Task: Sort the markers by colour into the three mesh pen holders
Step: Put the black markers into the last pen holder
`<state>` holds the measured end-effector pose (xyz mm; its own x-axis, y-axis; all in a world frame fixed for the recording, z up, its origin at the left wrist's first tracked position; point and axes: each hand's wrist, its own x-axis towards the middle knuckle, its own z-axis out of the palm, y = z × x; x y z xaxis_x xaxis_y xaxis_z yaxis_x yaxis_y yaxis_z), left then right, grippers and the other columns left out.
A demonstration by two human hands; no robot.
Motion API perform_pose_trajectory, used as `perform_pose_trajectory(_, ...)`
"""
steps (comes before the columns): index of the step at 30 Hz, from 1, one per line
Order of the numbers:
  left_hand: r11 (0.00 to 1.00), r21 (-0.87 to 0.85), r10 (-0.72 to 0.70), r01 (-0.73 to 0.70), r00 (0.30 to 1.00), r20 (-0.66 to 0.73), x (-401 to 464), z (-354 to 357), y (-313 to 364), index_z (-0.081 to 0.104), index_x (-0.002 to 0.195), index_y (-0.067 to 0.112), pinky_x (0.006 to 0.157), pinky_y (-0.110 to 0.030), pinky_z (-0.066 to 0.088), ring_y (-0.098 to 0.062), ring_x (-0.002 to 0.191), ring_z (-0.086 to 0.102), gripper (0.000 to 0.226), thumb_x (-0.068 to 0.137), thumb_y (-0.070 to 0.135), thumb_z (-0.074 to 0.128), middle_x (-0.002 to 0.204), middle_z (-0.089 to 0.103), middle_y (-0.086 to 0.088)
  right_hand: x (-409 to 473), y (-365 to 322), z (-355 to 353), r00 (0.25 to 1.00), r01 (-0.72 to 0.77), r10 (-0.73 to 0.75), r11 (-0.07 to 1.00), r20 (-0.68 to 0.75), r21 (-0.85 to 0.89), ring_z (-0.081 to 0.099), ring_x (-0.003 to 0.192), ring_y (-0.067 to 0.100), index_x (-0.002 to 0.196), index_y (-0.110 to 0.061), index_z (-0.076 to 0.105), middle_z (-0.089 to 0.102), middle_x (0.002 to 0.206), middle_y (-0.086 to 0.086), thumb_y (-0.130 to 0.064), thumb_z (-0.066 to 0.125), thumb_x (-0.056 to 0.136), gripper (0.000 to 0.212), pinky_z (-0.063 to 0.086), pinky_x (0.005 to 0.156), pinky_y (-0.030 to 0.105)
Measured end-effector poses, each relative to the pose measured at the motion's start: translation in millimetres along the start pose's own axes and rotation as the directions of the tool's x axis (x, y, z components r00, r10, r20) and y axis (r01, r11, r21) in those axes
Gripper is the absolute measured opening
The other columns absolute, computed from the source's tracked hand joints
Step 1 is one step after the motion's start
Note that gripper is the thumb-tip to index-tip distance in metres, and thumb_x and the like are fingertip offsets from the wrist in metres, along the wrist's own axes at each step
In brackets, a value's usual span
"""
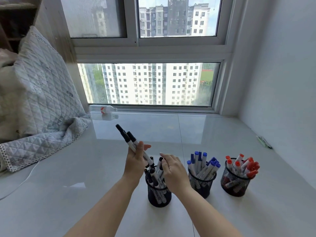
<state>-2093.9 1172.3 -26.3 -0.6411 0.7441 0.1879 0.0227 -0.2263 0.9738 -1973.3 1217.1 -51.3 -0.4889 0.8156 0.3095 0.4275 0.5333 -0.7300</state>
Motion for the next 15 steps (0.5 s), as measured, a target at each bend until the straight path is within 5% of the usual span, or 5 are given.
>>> perform_pose_trajectory(6,0.994,0.109,-0.010,-0.005,0.991,0.136,4,6,-4,0.059,0.108,0.014,0.058,0.001,0.039,-0.001,0.083,0.052,0.037,0.094,0.042,0.038,0.097,0.059,0.005,0,4,-1,1.000,-0.026,0.026,0.999,-0.014,-0.019,0.040,0.119,0.008,0.127,-0.020,0.052,0.054,0.125,-0.006,-0.020,0.033,0.098,0.035,0.032,0.093,0.019)
perform_pose_trajectory(10,0.984,0.114,-0.162,0.140,0.964,0.212,-2,2,-15,0.053,0.118,0.020,0.068,-0.015,0.043,-0.004,0.085,0.053,0.033,0.093,0.040,0.045,0.093,0.055,0.005,0,4,-2,0.999,-0.042,0.042,0.999,-0.013,0.005,0.044,0.117,0.010,0.126,-0.020,0.052,0.054,0.125,-0.006,-0.020,0.032,0.098,0.035,0.036,0.091,0.022)
perform_pose_trajectory(15,0.966,0.171,-0.239,0.195,0.926,0.293,-4,0,-19,0.050,0.121,0.026,0.074,-0.017,0.043,-0.006,0.096,0.055,0.029,0.094,0.037,0.046,0.105,0.057,0.004,-1,3,-2,0.998,-0.054,0.055,0.998,-0.021,0.036,0.046,0.116,0.010,0.125,-0.020,0.053,0.054,0.125,-0.006,-0.019,0.033,0.097,0.035,0.038,0.093,0.023)
